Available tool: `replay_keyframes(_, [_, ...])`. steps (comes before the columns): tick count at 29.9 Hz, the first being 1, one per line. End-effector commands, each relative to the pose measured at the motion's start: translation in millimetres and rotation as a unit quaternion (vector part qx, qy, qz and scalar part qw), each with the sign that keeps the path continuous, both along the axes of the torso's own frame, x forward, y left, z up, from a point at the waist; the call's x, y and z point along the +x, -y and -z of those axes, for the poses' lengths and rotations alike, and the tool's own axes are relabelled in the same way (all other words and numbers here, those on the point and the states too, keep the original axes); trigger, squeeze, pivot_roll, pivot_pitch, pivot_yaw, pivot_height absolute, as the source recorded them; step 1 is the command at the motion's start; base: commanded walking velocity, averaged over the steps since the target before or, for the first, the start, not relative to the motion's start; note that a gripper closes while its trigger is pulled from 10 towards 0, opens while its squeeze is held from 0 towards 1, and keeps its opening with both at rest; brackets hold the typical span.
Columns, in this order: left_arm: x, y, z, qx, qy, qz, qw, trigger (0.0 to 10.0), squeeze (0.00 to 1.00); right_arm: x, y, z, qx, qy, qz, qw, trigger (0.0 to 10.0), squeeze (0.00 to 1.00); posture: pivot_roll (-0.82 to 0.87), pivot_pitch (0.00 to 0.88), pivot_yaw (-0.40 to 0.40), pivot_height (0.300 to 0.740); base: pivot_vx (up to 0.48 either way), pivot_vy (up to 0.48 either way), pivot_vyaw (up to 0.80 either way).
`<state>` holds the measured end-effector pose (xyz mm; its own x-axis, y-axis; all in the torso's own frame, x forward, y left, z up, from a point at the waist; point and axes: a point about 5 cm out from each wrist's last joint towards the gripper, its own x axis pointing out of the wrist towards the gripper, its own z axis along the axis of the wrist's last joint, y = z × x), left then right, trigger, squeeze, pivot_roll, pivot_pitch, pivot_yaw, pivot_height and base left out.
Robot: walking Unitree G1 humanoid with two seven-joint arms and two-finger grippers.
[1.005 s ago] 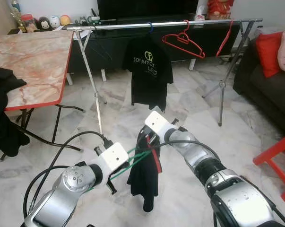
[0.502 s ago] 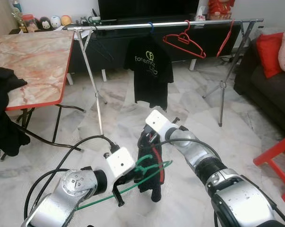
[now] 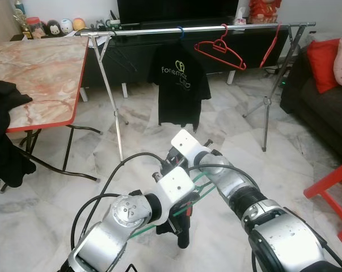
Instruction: Hang hanger
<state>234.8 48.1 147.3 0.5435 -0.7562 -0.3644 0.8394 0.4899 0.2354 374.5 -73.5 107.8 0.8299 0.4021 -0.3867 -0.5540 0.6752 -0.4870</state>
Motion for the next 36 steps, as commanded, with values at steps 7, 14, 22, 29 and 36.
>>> replay_keyframes(7, [7.8,-11.5,33.1,0.118,-0.024,-0.053,0.991,10.0,0.00,8.3,-9.7,-22.2,0.049,0.019,0.003,0.999,10.0,0.00,0.00,0.000,-0.009,0.740,0.000,0.000,0.00])
replay_keyframes(14, [9.3,-17.9,40.5,0.159,-0.025,-0.062,0.985,10.0,0.00,10.2,-10.8,-27.6,0.058,0.023,0.000,0.998,10.0,0.00,0.00,0.000,-0.012,0.740,0.000,0.000,0.00])
replay_keyframes(22, [7.7,-16.3,36.1,0.156,-0.031,-0.037,0.987,10.0,0.00,14.3,-13.0,-40.1,0.073,0.034,-0.006,0.997,10.0,0.00,0.00,0.000,-0.013,0.740,0.000,0.000,0.00])
replay_keyframes(29, [13.0,-22.6,36.1,0.166,-0.026,-0.086,0.982,10.0,0.00,14.8,-12.5,-41.6,0.073,0.037,-0.008,0.997,10.0,0.00,0.00,0.000,-0.015,0.740,0.000,0.000,0.00])
replay_keyframes(36, [34.1,-37.8,27.4,0.166,0.024,-0.178,0.970,10.0,0.00,14.6,-12.4,-40.7,0.072,0.036,-0.007,0.997,10.0,0.00,0.00,0.000,-0.016,0.740,0.000,0.000,0.00])
